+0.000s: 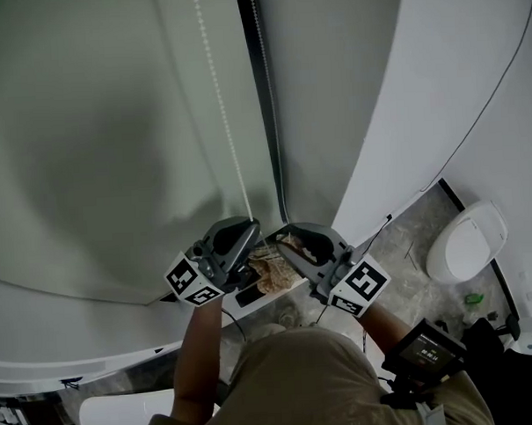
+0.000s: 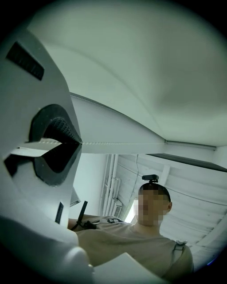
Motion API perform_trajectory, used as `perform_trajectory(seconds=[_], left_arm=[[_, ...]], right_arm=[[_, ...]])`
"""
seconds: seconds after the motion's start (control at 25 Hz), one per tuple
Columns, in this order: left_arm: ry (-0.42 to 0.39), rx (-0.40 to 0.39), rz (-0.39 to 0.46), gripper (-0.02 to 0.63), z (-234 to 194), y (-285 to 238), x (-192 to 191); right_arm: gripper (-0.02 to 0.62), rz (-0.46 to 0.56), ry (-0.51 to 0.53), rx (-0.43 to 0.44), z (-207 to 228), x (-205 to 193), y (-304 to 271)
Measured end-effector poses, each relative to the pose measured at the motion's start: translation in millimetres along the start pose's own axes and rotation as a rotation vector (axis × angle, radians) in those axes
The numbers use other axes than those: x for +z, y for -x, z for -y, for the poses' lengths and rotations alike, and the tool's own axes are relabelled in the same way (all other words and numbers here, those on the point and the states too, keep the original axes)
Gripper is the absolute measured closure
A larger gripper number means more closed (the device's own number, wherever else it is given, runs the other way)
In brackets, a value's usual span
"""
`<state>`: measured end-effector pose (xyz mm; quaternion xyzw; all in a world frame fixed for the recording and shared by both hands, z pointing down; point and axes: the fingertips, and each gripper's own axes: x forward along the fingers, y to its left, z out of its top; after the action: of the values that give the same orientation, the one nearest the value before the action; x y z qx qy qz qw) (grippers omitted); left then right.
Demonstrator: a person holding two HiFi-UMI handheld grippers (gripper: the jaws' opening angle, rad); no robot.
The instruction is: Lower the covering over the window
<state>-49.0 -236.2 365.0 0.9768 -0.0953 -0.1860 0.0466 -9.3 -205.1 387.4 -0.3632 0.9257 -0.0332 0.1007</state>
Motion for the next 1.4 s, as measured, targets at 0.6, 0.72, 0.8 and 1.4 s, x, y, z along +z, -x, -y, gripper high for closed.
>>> perform_trajectory(seconds=[0.6,0.72,0.8,1.4], left_arm=[[0.020,-0.012,-0.201,0.586,39,5,-93],[0.013,-0.037,-0.221,0.586,41,6,-87],[0.050,-0.051,-0.154,0.570,37,10,-70],[-0.111,-0.010,-0.049,0.589,26,-39,24]], right_arm=[[0.549,0.036,0.069,-0.034,3,51,-19],[0.588,0.049,0.011,-0.033,4,50,-20],[0.588,0.055,0.009,-0.031,5,49,-22],[0.588,-0.080,-0.056,0.038,-6,1,-23]])
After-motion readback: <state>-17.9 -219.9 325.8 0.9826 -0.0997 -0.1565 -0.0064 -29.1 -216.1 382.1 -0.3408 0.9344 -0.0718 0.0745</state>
